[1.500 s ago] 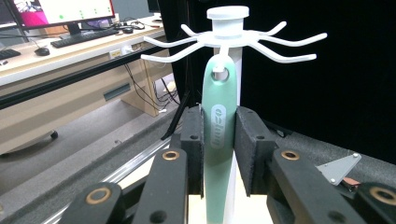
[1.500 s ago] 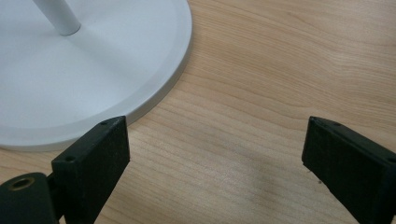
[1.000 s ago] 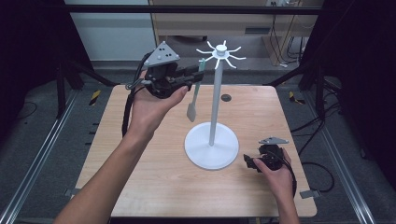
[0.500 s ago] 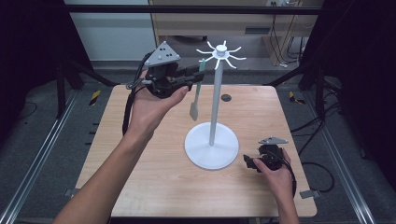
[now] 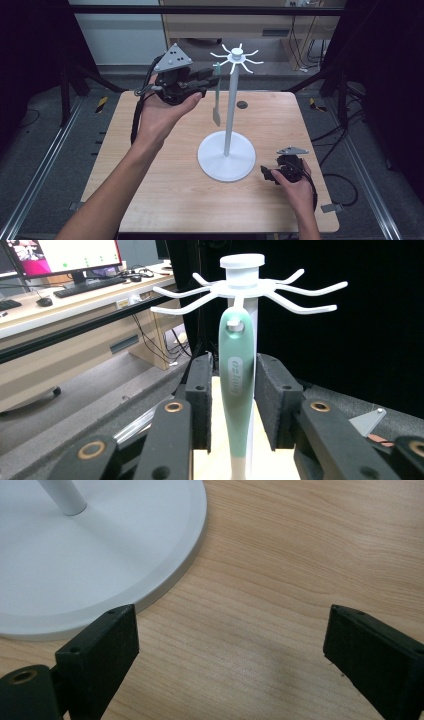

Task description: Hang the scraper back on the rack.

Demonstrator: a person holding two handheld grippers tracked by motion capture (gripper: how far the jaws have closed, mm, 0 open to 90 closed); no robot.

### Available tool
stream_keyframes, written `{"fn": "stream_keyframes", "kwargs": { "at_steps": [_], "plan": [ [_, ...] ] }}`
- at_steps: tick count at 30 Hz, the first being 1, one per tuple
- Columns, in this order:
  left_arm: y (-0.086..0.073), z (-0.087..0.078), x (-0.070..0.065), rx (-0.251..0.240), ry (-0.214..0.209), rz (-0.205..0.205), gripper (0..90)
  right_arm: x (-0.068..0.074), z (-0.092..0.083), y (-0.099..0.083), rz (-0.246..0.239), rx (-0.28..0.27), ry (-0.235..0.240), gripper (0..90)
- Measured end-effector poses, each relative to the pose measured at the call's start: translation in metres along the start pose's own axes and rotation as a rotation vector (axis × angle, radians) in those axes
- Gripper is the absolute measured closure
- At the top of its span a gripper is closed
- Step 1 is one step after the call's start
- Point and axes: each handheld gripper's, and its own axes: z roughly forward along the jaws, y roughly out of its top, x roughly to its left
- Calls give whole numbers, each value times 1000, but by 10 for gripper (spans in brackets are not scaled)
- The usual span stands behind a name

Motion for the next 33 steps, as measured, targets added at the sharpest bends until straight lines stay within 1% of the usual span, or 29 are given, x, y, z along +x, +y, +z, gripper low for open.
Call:
{"fn": "stream_keyframes", "kwargs": {
  "at_steps": [2,6,9,14,17,21,24,27,30,33],
  "plan": [
    [0,-1,-1,2,0,6,665,0,0,0,-2,2,0,81],
    [0,-3,-2,-3,18,17,621,0,0,0,-3,2,-1,81],
    [-1,-5,-2,-10,20,14,571,0,0,0,-3,2,-1,81],
    [-5,-8,-3,-12,20,26,486,0,0,0,-3,2,-1,81],
    [-9,-10,-1,-25,37,19,411,0,0,0,-3,3,-1,81],
    [-14,-13,1,-35,26,15,356,0,0,0,-2,2,-2,81],
    [-18,-16,2,-29,25,25,314,0,1,0,-5,2,-3,81],
    [-24,-19,4,-24,23,16,253,0,1,0,-5,2,-4,81],
    [-28,-20,5,-17,21,12,228,0,1,0,-5,2,-3,81],
    [-34,-22,5,-9,21,5,174,0,1,0,-4,1,-2,81]
  ]
}}
